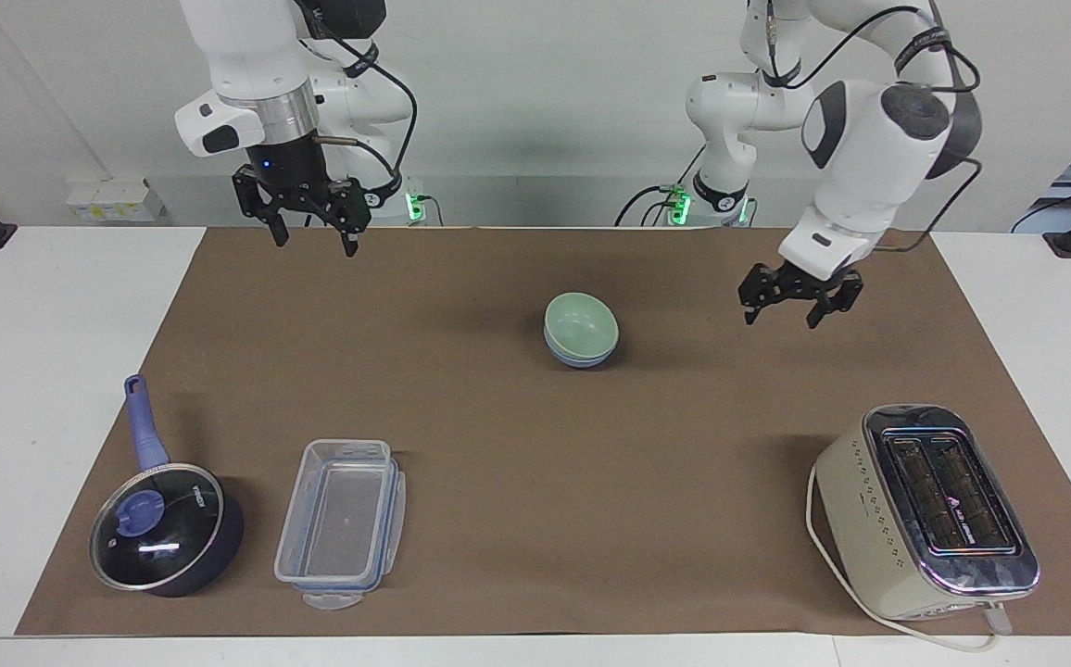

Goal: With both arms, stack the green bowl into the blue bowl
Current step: 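Release the green bowl into the blue bowl and withdraw the right gripper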

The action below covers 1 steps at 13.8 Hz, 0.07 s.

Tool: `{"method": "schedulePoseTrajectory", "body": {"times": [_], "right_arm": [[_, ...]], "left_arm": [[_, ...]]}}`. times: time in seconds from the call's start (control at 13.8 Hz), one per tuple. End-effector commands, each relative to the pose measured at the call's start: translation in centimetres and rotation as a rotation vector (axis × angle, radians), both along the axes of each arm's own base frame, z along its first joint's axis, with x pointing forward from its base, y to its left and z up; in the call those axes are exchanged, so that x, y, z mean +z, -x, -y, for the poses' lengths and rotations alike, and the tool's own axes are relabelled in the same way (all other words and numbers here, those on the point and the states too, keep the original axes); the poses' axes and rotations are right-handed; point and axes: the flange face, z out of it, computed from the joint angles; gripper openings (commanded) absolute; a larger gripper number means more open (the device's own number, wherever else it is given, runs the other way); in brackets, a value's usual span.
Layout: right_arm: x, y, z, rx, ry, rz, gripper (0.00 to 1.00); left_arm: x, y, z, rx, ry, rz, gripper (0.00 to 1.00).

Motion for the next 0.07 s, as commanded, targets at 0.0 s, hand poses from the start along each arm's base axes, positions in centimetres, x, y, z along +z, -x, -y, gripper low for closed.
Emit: {"method": "schedulePoseTrajectory", "body": {"times": [0.0], "right_arm": [[0.0, -0.95, 1.11, -0.006, -0.001, -0.004, 1.0]], "left_arm": [[-5.18, 2.49, 3.96, 0.034, 0.023, 0.037, 1.0]]}}
